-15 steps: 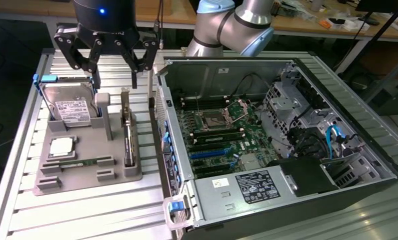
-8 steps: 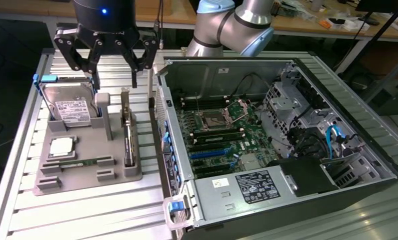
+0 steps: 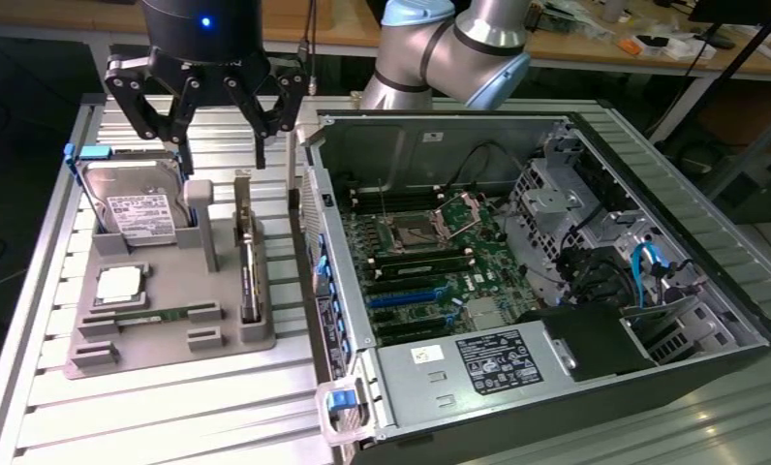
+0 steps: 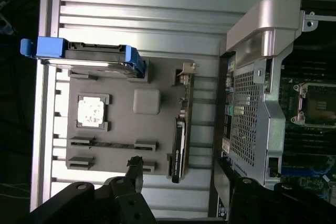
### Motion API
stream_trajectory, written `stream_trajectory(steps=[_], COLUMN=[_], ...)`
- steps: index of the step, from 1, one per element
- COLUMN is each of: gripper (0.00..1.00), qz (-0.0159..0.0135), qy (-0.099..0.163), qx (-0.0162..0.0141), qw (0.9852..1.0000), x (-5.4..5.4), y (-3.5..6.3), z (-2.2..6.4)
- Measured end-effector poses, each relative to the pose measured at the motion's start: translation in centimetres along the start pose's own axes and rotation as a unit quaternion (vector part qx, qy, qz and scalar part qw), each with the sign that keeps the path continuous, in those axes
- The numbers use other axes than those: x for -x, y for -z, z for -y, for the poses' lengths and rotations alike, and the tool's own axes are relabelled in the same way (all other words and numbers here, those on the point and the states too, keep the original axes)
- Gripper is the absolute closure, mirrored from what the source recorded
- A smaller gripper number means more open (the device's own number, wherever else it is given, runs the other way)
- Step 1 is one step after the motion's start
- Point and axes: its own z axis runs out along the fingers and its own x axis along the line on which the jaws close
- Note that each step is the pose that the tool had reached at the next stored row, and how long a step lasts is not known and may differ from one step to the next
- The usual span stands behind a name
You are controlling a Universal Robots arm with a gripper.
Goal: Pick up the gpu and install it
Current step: 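Pick up the gpu and move the gpu toward the slot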
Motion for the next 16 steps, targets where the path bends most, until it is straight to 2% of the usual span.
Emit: stream_trajectory(steps=[7,16], gripper=[0.34,0.34], qz=[-0.0001,0.0], qy=[0.0,0.0], qx=[0.0001,0.0002], qw=[1.0,1.0], x=[0.0,-0.01], y=[-0.18,-0.95], z=[0.01,0.04])
